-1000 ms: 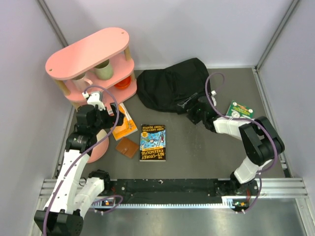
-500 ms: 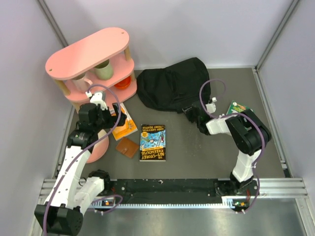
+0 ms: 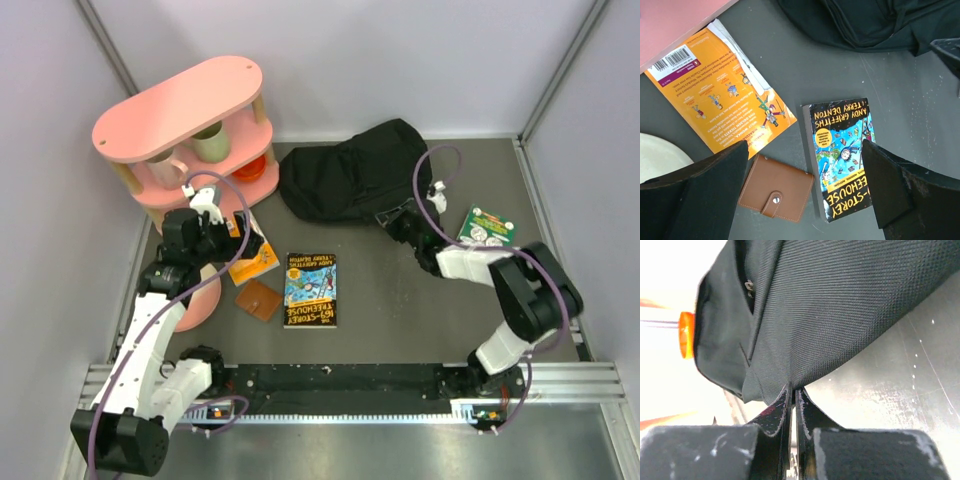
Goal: Pack the student bag
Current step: Adjust the student bag at the center of the board.
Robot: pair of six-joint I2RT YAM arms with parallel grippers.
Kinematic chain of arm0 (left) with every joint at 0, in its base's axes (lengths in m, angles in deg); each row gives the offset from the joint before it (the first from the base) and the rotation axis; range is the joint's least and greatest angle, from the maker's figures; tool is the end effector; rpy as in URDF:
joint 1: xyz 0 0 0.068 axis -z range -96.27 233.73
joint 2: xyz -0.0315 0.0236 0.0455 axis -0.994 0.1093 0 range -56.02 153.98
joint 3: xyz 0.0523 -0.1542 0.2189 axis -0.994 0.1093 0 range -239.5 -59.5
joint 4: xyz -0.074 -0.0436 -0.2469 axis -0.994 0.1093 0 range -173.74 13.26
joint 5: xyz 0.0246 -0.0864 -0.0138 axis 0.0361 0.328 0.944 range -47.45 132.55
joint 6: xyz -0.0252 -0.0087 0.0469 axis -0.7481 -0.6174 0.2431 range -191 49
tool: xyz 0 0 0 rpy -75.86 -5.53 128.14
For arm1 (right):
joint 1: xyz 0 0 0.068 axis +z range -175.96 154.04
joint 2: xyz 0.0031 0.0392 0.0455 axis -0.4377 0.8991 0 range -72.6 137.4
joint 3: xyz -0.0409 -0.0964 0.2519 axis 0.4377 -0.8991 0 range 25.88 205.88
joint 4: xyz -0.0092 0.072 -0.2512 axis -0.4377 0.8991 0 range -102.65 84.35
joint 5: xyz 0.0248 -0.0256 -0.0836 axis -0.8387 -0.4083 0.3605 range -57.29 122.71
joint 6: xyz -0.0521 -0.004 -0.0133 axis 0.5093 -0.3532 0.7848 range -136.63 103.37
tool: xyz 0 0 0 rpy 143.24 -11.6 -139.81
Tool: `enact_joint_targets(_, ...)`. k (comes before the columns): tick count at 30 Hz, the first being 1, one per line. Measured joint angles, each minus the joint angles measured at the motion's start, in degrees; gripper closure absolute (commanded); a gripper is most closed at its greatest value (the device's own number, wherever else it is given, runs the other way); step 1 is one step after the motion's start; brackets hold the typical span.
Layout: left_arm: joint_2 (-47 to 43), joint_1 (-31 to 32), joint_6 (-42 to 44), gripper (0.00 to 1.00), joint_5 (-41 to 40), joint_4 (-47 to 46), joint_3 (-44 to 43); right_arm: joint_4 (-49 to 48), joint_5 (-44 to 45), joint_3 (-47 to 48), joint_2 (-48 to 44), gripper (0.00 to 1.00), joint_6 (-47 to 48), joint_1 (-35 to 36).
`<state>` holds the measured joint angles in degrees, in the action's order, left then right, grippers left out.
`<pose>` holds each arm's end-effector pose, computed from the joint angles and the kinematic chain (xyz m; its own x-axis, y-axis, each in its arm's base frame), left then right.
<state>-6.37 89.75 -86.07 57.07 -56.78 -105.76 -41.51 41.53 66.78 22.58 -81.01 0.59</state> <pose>0.1888 -0.0290 0.3052 -0.5677 -0.1932 -0.8003 0.1753 0.9214 -0.3468 0.3013 0.1444 0.1656 -0.4526 0.7699 -0.4499 0.2088 0.5820 0.7859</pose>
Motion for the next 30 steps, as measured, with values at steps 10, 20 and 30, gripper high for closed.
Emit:
enact_joint_targets(10,0.0,0.0,0.5,0.01,4.2,-0.6,0.3,18.8,-10.4,-0.1,-16.3,1.00,20.3,-7.6)
enact_joint_targets(20,4.4,14.2,-3.6,0.01,-6.5,-5.2,0.7,35.0,-10.6,-7.5,-33.5,1.00,29.2,-12.1)
enact_joint_targets(30,27.4,17.2,-7.8,0.01,-7.2,-15.1,-5.1,38.2,-13.1,-10.2,-35.4,1.00,29.3,-12.1)
